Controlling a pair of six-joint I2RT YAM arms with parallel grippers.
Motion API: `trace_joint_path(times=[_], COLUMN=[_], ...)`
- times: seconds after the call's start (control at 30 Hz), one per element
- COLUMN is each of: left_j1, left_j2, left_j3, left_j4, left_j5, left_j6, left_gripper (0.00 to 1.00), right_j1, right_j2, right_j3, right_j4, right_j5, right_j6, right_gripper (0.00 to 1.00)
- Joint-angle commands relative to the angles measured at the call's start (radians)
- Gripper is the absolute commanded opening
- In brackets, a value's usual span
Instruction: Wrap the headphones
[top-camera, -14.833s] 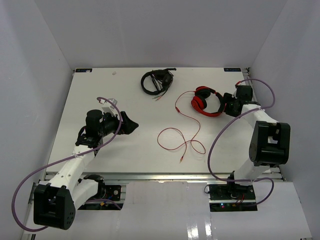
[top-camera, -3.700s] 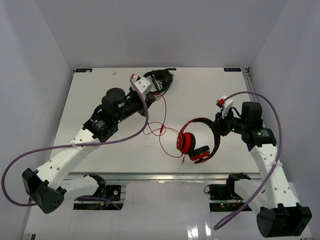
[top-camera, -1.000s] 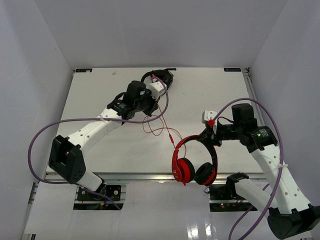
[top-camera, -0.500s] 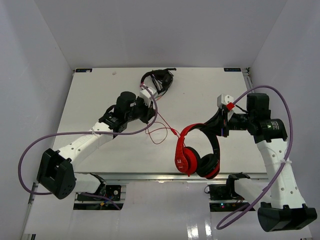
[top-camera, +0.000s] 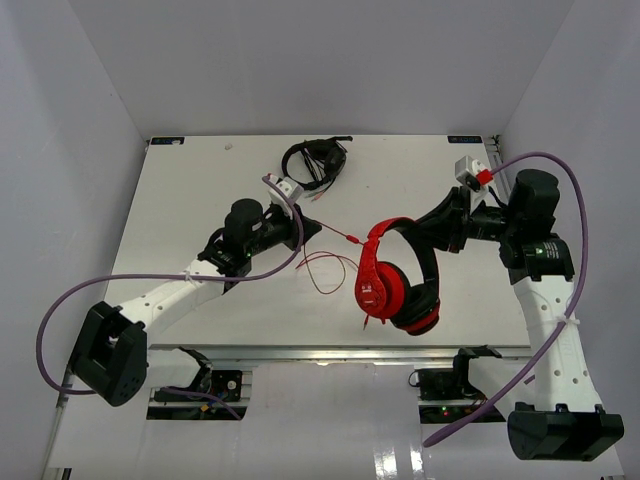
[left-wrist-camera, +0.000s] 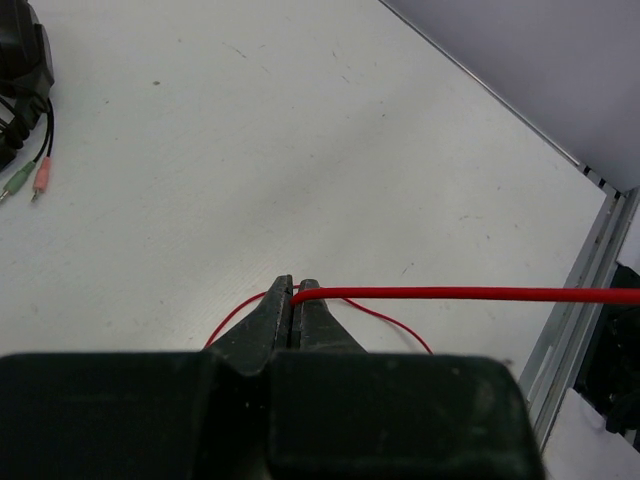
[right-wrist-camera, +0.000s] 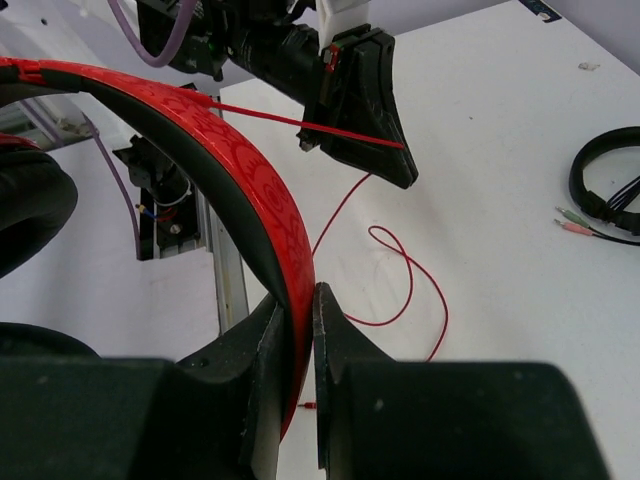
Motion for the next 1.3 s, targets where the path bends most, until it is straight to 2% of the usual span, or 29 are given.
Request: trace_joint_path(times=[0.0,0.03,0.1,0.4,0.8,0.97,1.27], left_j1=[0.02,0.017,0.015,-0.001,-0.078,-0.149,-0.289], left_j2=[0.032,0.036,0.046,0.074,0.133,0.173,0.214], left_j3=[-0.04,-0.047,-0.058,-0.114,-0.093,-0.068,-0.083], left_j4=[0.069,0.078,0.093,0.177,0.211,0.218,0.267], left_j5=[-0.038,-0.039,-0.043,-0.052,-0.107,-0.158,-0.249], left_j6=[-0.065,-0.073,-0.078,-0.129,-0.166,-0.17,-0.198], left_gripper=[0.0,0.0,0.0,0.0,0.0,0.0,0.0], right_j1=[0.0,-0.004,-0.01,-0.026,-0.075,-0.075,-0.077], right_j2=[-0.074,-0.08,-0.073,-0.034,0.015,0.02,0.001], right_j3=[-0.11,-0.155,-0.174,-0.096,-0.051,-0.04,-0.031], right_j4=[0.621,0.726,0.81,0.621,0.436,0.405,0.262], right_j5=[-0.104,-0.087,-0.056,0.141,0.417,0.552,0.906], right_j6=[0.573,0.722,0.819,0.814,0.849,0.851,0.83], right_gripper=[0.08,0.08,0.08,0.08,0.08,0.08,0.08])
